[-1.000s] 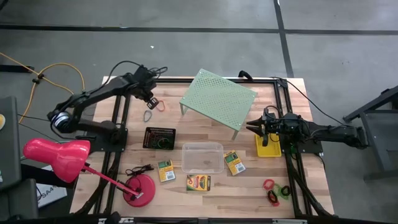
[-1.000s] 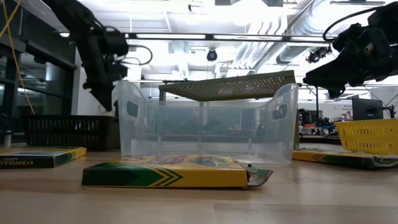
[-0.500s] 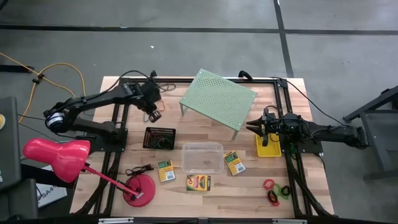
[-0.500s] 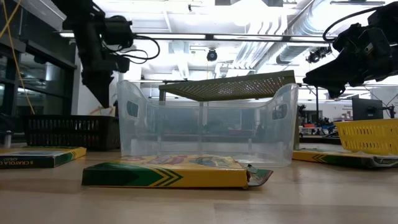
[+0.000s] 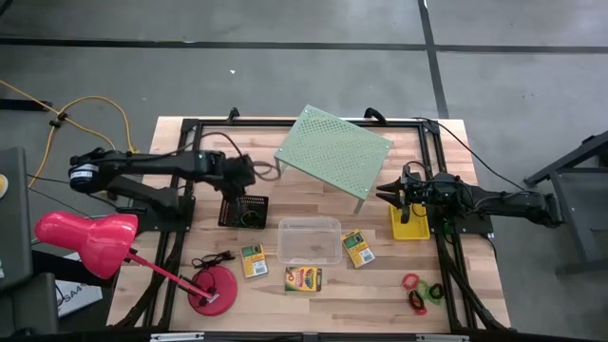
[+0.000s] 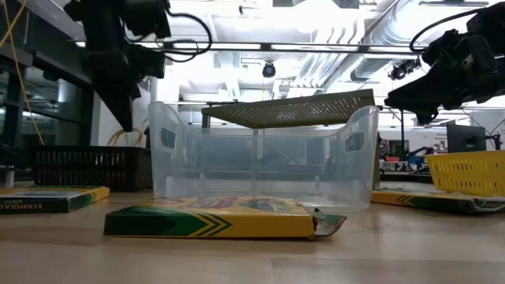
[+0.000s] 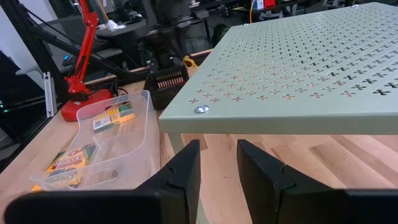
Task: Pick & Place Office Desk Supplies
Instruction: Put the yellow rubber band into the black bin
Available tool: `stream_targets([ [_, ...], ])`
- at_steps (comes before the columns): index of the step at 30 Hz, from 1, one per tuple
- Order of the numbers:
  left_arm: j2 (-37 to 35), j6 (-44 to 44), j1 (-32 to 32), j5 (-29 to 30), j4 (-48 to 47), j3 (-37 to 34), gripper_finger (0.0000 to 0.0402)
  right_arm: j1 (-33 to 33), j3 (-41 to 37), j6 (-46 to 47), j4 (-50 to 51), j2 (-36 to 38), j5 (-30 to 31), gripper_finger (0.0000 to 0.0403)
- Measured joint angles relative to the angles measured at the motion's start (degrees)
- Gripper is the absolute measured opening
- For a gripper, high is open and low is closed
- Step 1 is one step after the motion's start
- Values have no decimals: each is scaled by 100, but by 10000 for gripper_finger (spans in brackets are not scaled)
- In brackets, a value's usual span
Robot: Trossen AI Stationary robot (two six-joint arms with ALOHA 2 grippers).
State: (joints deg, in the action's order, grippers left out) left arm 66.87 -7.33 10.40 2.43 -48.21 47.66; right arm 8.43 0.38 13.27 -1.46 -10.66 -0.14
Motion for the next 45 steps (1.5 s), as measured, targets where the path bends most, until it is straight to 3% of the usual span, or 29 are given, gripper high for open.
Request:
stream_targets([
  [11,-2,-851,-1524,396,3,0,0,0,0,0,0,-2,0,94],
  [20,-2,-1359,-2217,869,4,0,0,-1,0,-1,0,-1,0,94],
  [37,-2,-1375,-2125,1000,3,0,3,-2,0,0,0,-2,0,94],
  [45,-2,-1373,-2025,995,5,0,51,-1,0,0,0,-1,0,94],
])
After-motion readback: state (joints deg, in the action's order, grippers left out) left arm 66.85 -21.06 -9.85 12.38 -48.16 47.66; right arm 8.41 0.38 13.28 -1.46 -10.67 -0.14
